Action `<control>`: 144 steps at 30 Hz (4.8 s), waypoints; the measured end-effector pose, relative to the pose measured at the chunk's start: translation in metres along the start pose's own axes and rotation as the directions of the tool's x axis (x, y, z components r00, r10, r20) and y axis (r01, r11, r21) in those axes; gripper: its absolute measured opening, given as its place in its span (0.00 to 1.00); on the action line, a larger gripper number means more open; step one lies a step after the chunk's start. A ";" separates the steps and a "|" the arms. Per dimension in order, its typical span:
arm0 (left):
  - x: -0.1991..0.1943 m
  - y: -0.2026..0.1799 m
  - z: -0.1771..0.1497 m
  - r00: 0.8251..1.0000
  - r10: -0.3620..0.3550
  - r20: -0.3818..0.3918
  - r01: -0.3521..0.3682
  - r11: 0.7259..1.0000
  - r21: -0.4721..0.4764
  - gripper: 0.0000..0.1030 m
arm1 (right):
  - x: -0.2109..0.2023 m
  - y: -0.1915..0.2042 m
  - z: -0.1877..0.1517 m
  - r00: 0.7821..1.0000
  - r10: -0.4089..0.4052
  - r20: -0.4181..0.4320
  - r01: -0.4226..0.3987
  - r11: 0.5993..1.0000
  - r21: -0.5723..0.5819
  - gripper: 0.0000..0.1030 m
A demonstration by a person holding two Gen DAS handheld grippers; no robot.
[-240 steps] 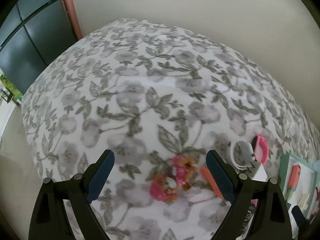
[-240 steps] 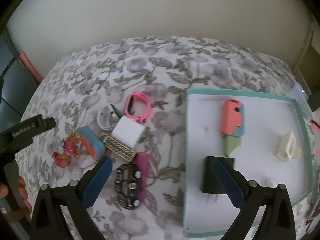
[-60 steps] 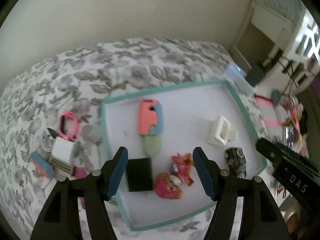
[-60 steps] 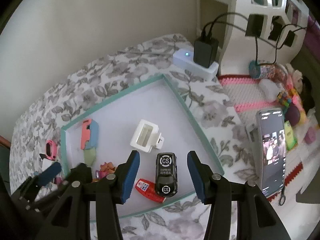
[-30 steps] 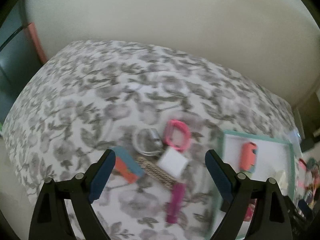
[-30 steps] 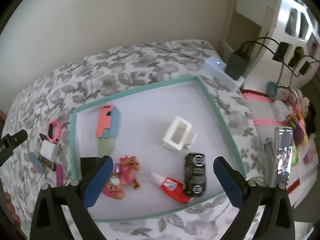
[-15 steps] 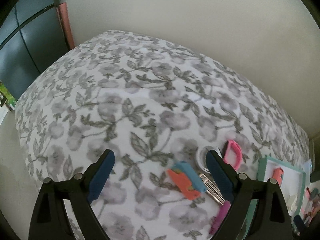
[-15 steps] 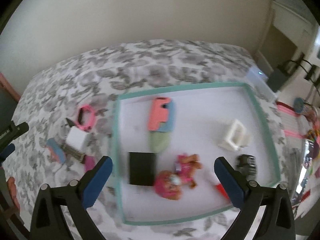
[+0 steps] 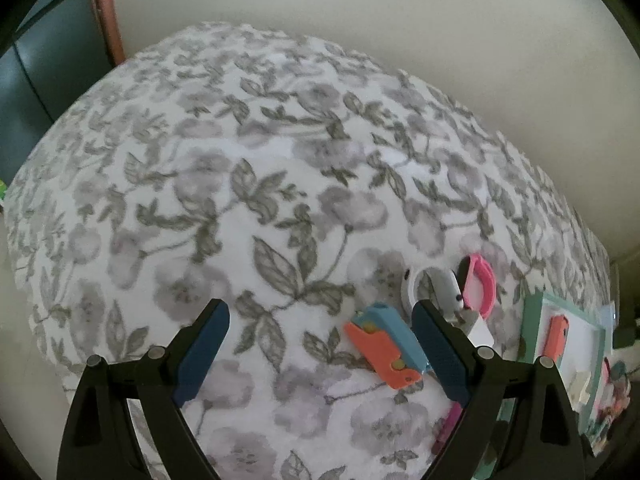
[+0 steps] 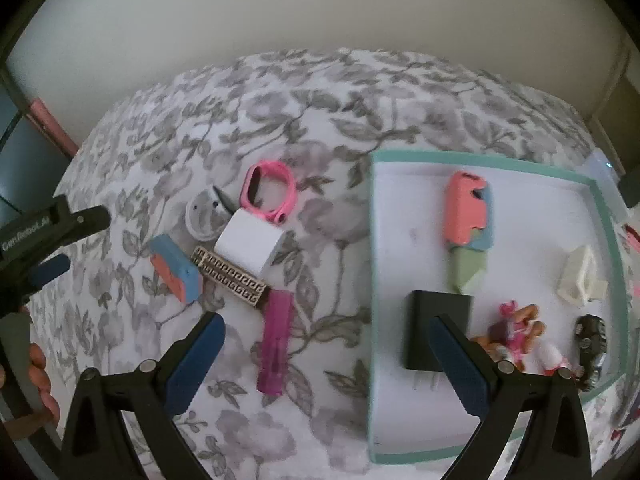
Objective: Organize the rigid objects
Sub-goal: 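Move both tools back over the remaining objects beside the tray, then grasp the orange-blue folding knife with left gripper while right gripper grasps pink lighter, then carry the folding knife and pink lighter over the tray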
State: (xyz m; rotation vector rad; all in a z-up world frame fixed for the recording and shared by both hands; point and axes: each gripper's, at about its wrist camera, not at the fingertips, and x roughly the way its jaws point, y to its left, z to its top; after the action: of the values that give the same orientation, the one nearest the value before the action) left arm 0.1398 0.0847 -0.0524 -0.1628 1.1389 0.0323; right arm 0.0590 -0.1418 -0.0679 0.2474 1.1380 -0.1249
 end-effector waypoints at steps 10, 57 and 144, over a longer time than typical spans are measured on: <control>0.037 -0.017 0.000 0.995 -0.054 -0.088 0.057 0.998 0.032 0.90 | 0.026 0.016 -0.001 0.998 0.020 -0.053 -0.021 1.000 -0.019 0.95; 0.053 -0.059 -0.034 0.977 -0.016 -0.215 0.073 0.964 0.257 0.44 | 0.065 0.043 -0.024 0.993 -0.045 -0.110 0.029 0.989 -0.142 0.56; -0.019 -0.246 -0.072 0.965 -0.259 -0.046 0.243 0.812 0.530 0.43 | -0.044 -0.181 -0.009 0.991 -0.079 0.106 0.039 0.940 0.339 0.20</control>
State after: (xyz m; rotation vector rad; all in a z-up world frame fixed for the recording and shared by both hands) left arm 0.0939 -0.1673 -0.0364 0.1866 1.0497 -0.5172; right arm -0.0075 -0.3155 -0.0547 0.5033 1.0021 -0.3851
